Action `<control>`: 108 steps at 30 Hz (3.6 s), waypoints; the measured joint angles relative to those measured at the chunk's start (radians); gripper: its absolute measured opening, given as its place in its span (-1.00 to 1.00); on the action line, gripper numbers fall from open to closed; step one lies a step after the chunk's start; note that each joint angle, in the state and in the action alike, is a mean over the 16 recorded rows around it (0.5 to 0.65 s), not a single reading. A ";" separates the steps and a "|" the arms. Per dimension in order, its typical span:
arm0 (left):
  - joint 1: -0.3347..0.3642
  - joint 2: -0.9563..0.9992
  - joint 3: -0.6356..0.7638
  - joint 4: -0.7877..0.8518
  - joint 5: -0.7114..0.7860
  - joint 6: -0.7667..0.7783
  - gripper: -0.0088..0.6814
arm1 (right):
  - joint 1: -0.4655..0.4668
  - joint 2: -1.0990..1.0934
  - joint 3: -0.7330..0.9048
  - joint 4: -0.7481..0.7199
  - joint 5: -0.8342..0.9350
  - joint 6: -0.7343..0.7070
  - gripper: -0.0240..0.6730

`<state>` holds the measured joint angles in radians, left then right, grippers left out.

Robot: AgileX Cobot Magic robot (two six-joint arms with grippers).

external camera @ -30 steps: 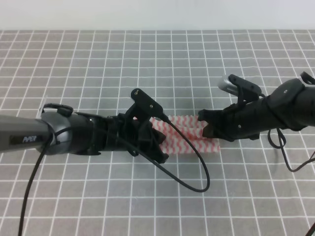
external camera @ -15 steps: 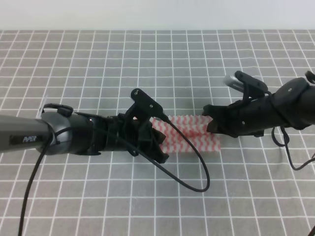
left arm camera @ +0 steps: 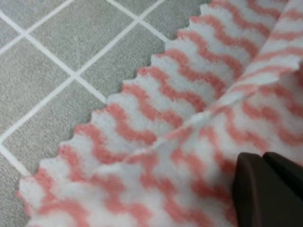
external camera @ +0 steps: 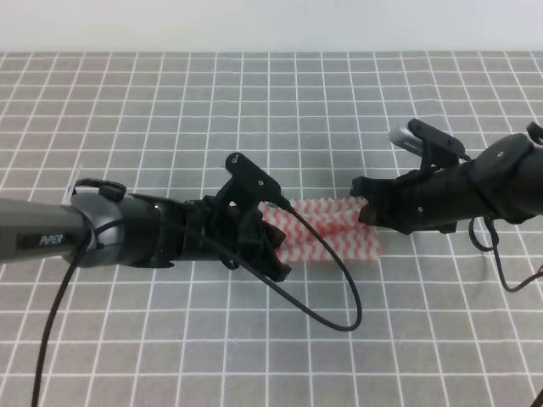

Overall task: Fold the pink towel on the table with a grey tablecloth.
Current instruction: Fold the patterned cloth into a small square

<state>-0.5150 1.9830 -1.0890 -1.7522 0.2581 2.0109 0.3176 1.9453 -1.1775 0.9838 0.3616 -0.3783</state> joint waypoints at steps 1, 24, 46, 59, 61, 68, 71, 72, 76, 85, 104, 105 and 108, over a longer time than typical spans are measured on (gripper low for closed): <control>0.000 0.000 0.000 0.000 0.000 0.000 -0.97 | 0.000 0.000 -0.001 0.001 -0.004 0.000 -0.81; 0.000 0.001 0.000 0.002 -0.001 -0.001 -0.97 | -0.002 0.004 -0.134 -0.013 0.124 -0.050 -0.64; 0.000 0.001 0.000 0.002 -0.002 -0.004 -0.97 | -0.003 0.076 -0.148 -0.085 0.111 -0.051 -0.97; 0.000 0.000 0.000 0.002 -0.002 -0.006 -0.97 | -0.048 0.091 -0.148 -0.119 0.068 -0.050 -0.97; 0.000 0.000 -0.001 0.002 -0.002 -0.007 -0.97 | -0.058 0.088 -0.148 -0.118 0.071 -0.050 -0.97; 0.000 -0.032 -0.006 0.000 -0.003 -0.016 -0.97 | -0.079 0.042 -0.148 -0.117 0.114 -0.050 -0.97; 0.000 -0.062 -0.008 -0.004 0.002 -0.046 -0.97 | -0.072 0.012 -0.148 -0.117 0.150 -0.051 -0.97; 0.000 -0.072 -0.009 -0.003 0.007 -0.061 -0.97 | -0.067 0.002 -0.148 -0.117 0.162 -0.051 -0.97; 0.001 -0.114 -0.012 0.000 0.044 -0.128 -0.97 | -0.039 -0.033 -0.148 -0.119 0.206 -0.051 -0.97; 0.004 -0.138 -0.013 0.003 0.147 -0.271 -0.97 | 0.027 -0.031 -0.148 -0.123 0.271 -0.049 -0.97; 0.008 -0.015 -0.013 0.014 0.141 -0.293 -0.97 | 0.031 0.081 -0.148 -0.146 0.276 -0.045 -0.97; 0.009 -0.013 -0.013 0.015 0.136 -0.294 -0.97 | 0.028 0.084 -0.148 -0.148 0.278 -0.045 -0.97; 0.014 -0.010 -0.013 0.018 0.124 -0.299 -0.97 | 0.021 0.091 -0.148 -0.148 0.282 -0.044 -0.97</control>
<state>-0.5014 1.9730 -1.1019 -1.7341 0.3821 1.7122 0.3386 2.0365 -1.3259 0.8362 0.6436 -0.4223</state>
